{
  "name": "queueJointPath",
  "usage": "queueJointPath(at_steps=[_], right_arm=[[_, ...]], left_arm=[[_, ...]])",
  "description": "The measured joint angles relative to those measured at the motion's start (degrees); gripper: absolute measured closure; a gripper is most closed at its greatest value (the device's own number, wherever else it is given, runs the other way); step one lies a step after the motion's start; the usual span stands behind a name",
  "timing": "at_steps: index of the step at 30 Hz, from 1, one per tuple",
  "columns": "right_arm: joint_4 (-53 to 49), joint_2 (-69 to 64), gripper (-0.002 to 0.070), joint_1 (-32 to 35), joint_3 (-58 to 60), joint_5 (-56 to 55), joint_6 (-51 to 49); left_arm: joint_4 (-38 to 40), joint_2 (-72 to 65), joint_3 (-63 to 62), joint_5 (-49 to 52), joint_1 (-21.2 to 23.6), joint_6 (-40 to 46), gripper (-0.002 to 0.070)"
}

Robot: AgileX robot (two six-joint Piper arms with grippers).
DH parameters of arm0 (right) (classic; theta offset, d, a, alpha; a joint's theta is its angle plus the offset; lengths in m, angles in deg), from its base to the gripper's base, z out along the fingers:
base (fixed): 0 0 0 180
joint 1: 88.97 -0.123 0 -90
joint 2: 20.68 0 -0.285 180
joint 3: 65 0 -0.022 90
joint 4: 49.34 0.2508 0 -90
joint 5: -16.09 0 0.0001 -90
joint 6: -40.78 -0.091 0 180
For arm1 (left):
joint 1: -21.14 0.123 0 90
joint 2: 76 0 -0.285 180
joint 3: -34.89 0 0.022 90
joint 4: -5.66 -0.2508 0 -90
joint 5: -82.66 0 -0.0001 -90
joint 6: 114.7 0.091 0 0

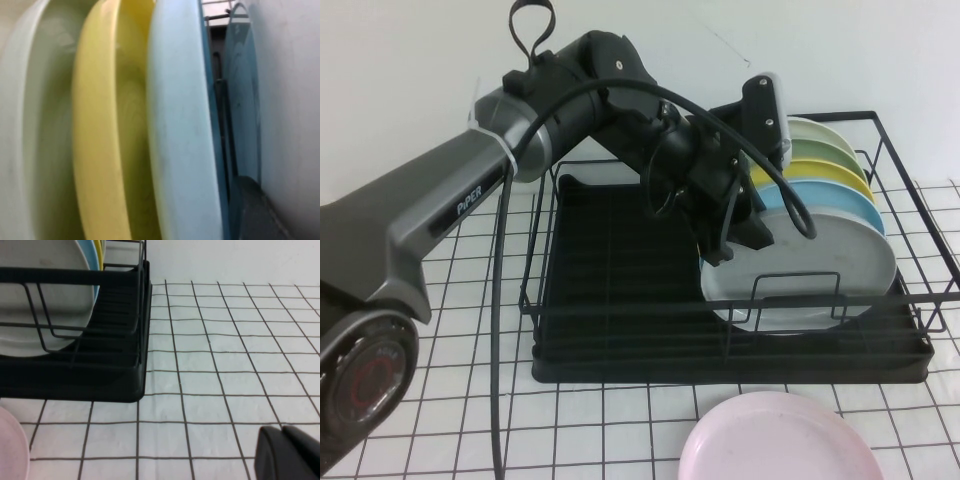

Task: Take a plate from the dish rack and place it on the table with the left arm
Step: Grasp the plate from the shelf, then place the plate from the table

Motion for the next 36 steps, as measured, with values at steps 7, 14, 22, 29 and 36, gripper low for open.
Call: queueJointPath(at_steps=[7, 14, 22, 29, 36], right_arm=[[0.0, 0.0, 0.0678, 0.0, 0.0, 0.0, 0.0], [0.0, 0.0, 0.0678, 0.0, 0.0, 0.0, 0.0], [0.0, 0.0, 0.0678, 0.0, 0.0, 0.0, 0.0], [0.0, 0.0, 0.0678, 0.0, 0.0, 0.0, 0.0], [0.0, 0.0, 0.0678, 0.0, 0.0, 0.0, 0.0]], left_arm=[[-1.3, 0.5, 0.0, -2.8, -0.1, -3.5, 0.0524], [-2.2, 6.1, 0.0, -3.5, -1.2, -5.8, 0.0533], [-3.2, 13.1, 0.0, -2.4, -1.8, -8.1, 0.0573], [-5.6, 18.9, 0.0, 1.5, -5.5, -12.7, 0.0595], [-14.3, 25.0, 0.0, 6.2, -8.4, -31.9, 0.0595]])
